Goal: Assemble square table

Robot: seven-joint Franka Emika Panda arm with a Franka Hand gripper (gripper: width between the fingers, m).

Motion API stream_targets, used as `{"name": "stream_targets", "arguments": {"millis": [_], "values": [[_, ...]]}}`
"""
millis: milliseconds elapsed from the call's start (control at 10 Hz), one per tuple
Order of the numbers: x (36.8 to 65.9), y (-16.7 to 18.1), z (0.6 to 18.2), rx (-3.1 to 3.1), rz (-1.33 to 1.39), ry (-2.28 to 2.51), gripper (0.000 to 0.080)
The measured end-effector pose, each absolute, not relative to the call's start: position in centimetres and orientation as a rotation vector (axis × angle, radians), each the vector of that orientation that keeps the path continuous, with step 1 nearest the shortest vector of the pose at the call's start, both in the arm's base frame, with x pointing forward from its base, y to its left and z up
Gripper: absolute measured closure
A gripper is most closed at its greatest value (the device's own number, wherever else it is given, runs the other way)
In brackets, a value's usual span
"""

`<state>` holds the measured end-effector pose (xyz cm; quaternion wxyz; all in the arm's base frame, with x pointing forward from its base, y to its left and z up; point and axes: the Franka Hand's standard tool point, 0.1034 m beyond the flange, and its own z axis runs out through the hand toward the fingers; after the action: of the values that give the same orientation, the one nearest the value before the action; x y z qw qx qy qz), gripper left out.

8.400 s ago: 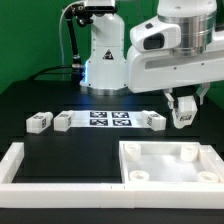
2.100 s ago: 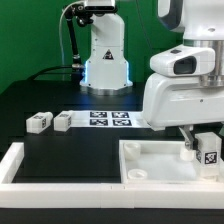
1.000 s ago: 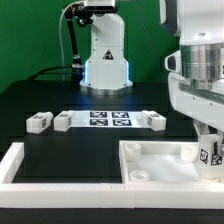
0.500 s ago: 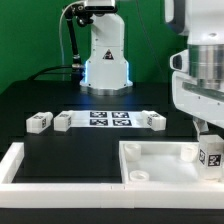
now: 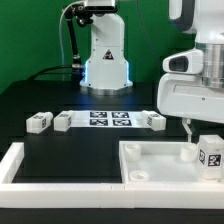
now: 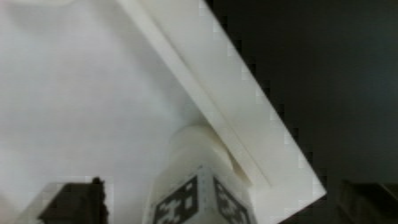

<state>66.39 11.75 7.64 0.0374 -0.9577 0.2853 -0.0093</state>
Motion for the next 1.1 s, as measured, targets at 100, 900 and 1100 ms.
{"name": "stream_targets", "arguments": {"millis": [100, 900, 1100], "values": [[66.4, 11.1, 7.4, -3.02, -0.038, 0.581, 0.0151], [67.5, 10.6, 7.5, -3.094, -0.064, 0.194, 0.0511], [67.5, 10.7, 7.5, -3.063, -0.059, 0.451, 0.0511]]}}
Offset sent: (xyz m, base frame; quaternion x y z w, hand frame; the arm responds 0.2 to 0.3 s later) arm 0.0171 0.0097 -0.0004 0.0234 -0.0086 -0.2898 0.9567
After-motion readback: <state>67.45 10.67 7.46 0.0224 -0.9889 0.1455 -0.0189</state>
